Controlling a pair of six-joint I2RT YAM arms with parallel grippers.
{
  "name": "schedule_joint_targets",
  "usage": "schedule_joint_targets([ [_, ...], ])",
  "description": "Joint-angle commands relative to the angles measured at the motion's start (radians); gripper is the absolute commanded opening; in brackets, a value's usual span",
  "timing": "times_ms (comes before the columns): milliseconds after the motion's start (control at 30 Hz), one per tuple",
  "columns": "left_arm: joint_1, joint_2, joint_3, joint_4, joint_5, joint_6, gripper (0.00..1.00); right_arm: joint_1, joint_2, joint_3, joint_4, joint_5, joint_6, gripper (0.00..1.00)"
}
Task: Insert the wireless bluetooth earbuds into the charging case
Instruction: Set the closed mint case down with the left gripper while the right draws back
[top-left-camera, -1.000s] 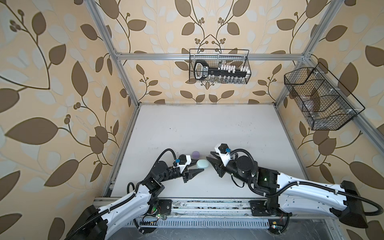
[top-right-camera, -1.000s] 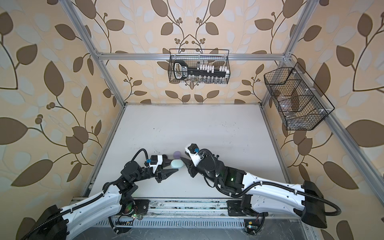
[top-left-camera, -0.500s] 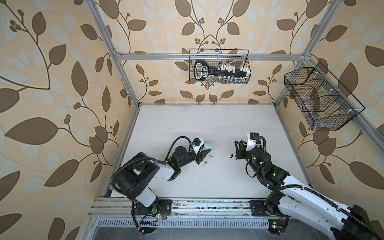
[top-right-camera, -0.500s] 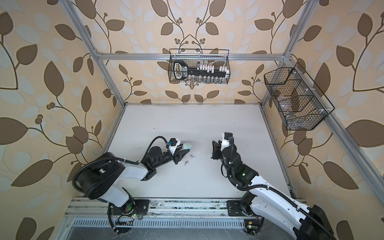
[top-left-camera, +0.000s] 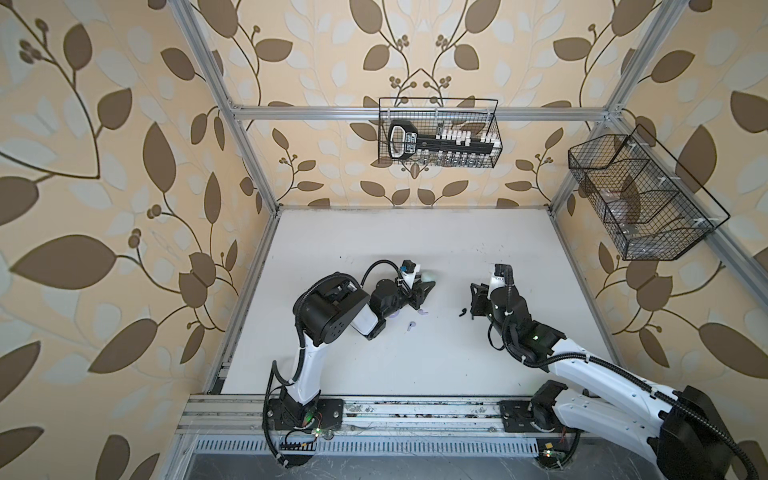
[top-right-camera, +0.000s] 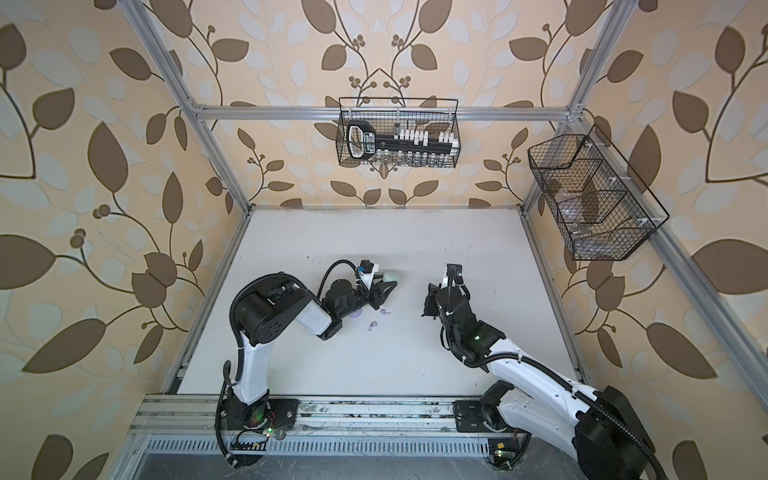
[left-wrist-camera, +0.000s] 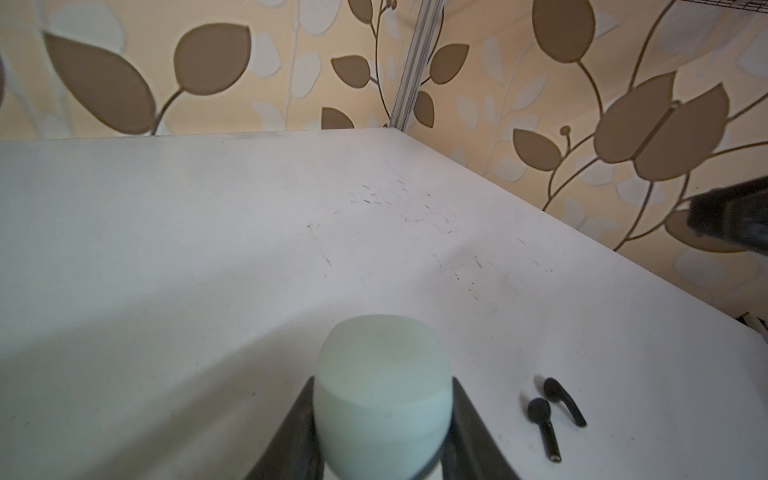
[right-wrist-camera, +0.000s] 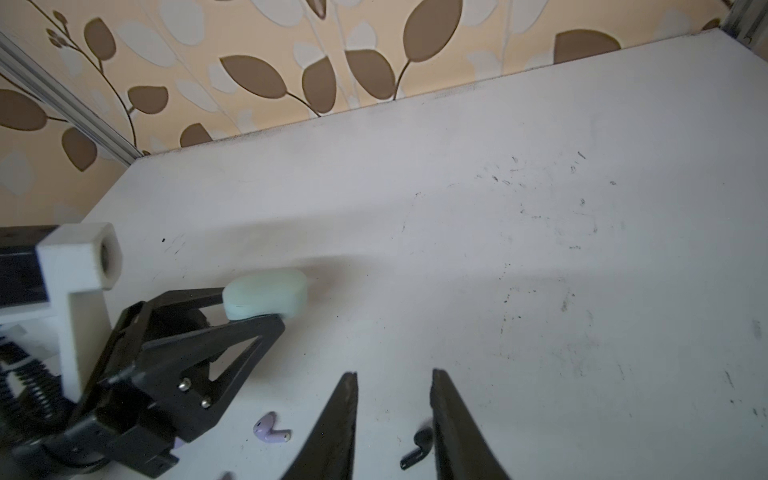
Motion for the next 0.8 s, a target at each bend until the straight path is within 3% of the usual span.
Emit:
schedule_joint_targets([
  [0,-0.024,0.035,0.041,0.086,-0.058,-0.086,0.00,-0.006,-0.023,-0.006,0.038,-0.053,0.012,0.31],
  [433,-0.104,0.126,0.101,0.087,-0.174,-0.094,0.00,-0.016,-0.110,-0.012,0.009,-0.028,0.012,0.34],
  [767,-0.123,0.184,0.110,0.086,-0.268,-0.142,0.23,-0.014,-0.147,-0.022,-0.001,-0.006,0.018,0.36],
])
